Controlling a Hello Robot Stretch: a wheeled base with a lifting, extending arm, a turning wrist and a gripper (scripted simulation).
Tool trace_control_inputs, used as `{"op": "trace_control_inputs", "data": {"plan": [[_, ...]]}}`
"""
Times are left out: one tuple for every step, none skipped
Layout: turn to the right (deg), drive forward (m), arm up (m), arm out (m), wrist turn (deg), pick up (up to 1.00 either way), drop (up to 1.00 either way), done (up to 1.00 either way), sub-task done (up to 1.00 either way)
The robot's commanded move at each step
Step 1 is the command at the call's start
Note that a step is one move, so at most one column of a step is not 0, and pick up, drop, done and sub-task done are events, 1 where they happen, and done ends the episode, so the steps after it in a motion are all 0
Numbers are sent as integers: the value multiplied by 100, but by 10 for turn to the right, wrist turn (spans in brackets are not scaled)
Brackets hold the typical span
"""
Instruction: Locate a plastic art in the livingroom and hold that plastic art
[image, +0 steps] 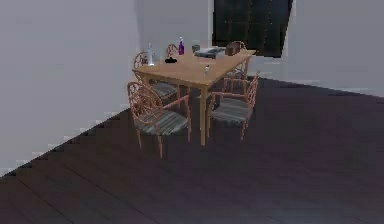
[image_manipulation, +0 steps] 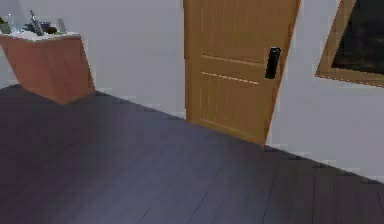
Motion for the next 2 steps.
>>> {"op": "trace_control_inputs", "data": {"plan": [[-450, 0, 0, 0, 0, 0, 0, 0, 0], [-450, 0, 0, 0, 0, 0, 0, 0, 0]]}}
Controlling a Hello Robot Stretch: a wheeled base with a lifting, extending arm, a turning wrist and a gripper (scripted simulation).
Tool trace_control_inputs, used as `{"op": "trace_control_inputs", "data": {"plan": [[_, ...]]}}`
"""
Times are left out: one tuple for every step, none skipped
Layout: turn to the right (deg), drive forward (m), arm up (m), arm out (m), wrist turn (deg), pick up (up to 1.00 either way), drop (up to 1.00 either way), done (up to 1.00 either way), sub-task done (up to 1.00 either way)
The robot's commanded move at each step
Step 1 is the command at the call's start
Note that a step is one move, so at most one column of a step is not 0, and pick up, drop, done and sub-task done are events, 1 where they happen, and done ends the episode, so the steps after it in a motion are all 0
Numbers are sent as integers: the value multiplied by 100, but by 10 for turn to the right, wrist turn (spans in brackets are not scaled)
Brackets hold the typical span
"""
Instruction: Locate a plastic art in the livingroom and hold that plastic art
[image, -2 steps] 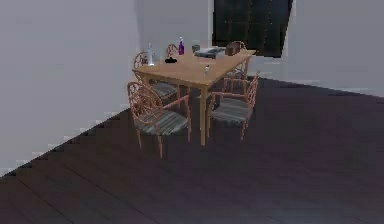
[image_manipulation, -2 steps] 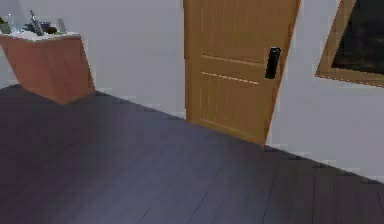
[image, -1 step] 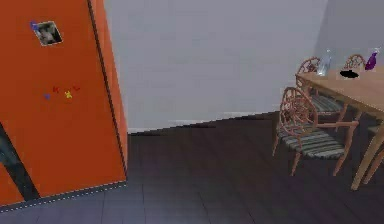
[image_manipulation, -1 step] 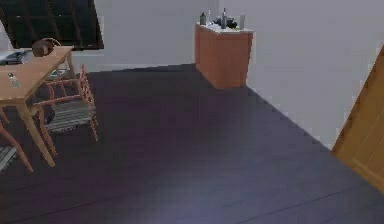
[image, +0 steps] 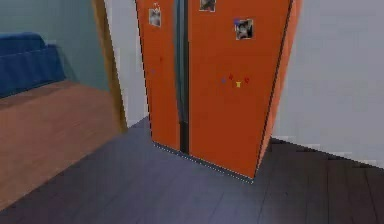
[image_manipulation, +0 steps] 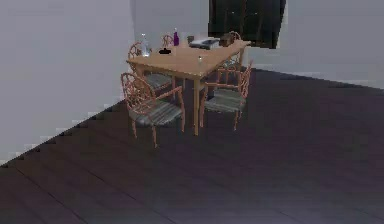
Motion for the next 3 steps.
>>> {"op": "trace_control_inputs", "data": {"plan": [[-450, 0, 0, 0, 0, 0, 0, 0, 0], [-90, 0, 0, 0, 0, 0, 0, 0, 0], [0, 100, 0, 0, 0, 0, 0, 0, 0]]}}
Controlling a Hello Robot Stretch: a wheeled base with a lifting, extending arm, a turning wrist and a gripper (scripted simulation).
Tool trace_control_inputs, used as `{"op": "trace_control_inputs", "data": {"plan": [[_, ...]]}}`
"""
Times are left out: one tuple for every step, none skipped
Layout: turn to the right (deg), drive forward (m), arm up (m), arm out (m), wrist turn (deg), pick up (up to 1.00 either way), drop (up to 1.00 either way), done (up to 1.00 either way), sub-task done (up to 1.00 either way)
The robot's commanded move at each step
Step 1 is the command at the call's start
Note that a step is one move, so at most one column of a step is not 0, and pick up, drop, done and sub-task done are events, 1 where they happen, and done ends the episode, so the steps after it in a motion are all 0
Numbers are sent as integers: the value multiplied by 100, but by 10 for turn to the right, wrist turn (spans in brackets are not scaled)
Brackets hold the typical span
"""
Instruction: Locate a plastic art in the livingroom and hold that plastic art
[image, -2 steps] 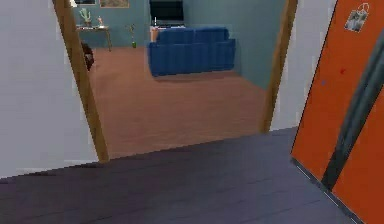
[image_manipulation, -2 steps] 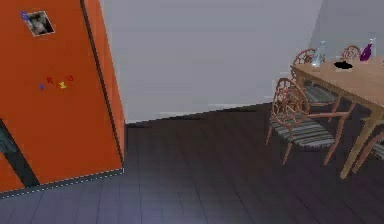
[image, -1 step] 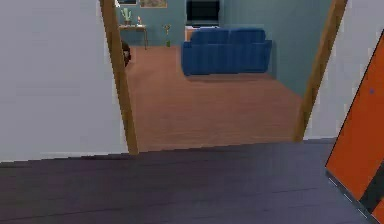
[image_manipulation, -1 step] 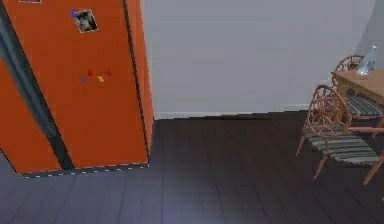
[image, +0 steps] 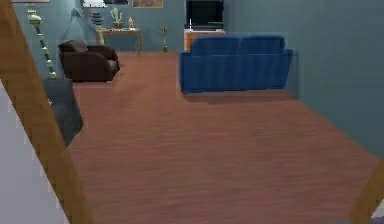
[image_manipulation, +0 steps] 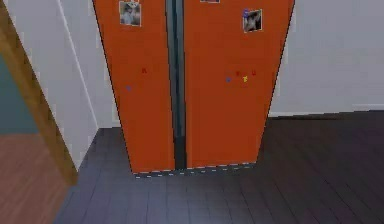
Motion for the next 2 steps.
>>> {"op": "trace_control_inputs", "data": {"plan": [[0, 100, 0, 0, 0, 0, 0, 0, 0], [-120, 0, 0, 0, 0, 0, 0, 0, 0]]}}
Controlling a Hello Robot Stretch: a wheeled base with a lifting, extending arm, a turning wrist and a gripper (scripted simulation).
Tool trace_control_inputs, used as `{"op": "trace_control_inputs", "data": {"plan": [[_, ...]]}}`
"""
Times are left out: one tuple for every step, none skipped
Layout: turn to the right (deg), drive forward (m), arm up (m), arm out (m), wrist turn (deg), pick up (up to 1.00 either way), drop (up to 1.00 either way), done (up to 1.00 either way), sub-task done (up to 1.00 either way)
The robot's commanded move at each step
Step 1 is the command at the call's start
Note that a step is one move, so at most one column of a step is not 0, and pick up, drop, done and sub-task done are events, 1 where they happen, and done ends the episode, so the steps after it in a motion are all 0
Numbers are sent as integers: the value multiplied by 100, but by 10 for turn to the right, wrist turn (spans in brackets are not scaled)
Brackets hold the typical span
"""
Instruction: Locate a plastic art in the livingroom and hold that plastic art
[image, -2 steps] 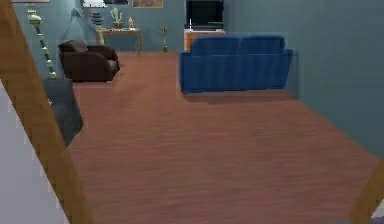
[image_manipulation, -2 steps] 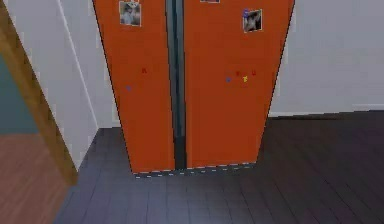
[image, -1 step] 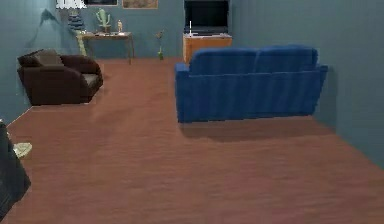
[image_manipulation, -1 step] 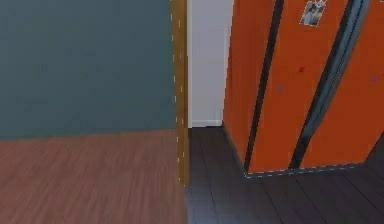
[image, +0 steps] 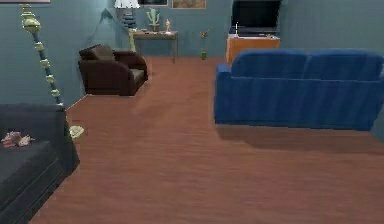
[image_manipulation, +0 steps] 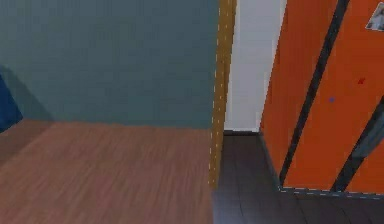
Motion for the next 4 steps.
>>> {"op": "trace_control_inputs", "data": {"plan": [[0, 15, 0, 0, 0, 0, 0, 0, 0], [-120, 0, 0, 0, 0, 0, 0, 0, 0], [0, 100, 0, 0, 0, 0, 0, 0, 0], [0, 100, 0, 0, 0, 0, 0, 0, 0]]}}
